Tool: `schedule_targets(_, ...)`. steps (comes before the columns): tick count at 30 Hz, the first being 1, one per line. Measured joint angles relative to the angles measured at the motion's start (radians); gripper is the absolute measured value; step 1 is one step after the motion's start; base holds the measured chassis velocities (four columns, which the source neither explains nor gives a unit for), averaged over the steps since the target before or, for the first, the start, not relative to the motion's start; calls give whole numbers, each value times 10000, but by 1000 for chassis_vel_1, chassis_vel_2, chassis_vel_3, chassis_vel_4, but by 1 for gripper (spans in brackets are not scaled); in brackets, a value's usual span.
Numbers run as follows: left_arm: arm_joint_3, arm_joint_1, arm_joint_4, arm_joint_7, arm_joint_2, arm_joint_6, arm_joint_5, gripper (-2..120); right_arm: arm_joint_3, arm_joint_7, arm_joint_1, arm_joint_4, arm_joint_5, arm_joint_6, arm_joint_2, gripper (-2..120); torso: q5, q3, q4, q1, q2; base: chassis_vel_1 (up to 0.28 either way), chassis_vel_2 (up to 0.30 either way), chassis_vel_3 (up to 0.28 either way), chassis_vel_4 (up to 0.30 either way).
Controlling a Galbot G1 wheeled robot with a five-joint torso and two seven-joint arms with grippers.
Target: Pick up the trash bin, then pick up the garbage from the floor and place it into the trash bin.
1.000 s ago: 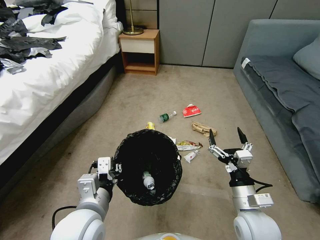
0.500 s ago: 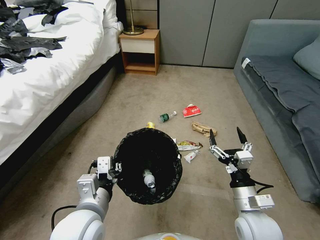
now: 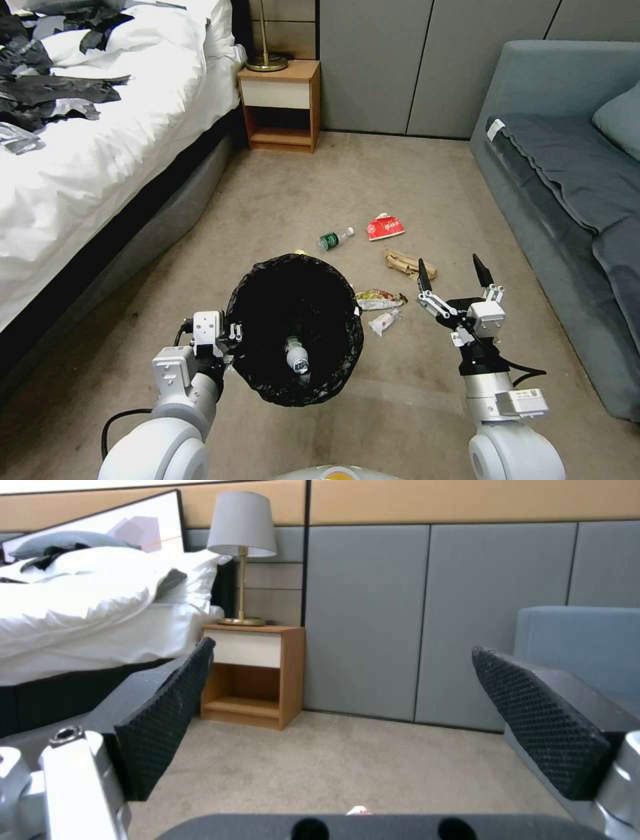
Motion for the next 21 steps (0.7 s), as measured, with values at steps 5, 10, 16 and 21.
schedule_targets(5,-14,-2,-8,-4,9,-1,-23,0,-33,-19,31,0,-3,3,-7,95,0,0,-1,0,0,-101,96,95,-116)
schedule_targets(10,-29,-25,-19,-25,10,-1,-42,0,-76,-94,91,-42,-9,94,-19,95,0,0,-1,0,0,-83,77,85,-83)
schedule_targets(16,-45,-39,-19,-38,8,-1,-52,0,-69,-139,174,-99,-23,247,-35,95,0,1,-1,1,0,-69,76,66,-66)
schedule_targets(21,-48,-99,7,-42,-6,-1,-61,0,-34,-143,267,-163,-102,300,-75,95,0,0,-1,0,0,-5,13,3,-6)
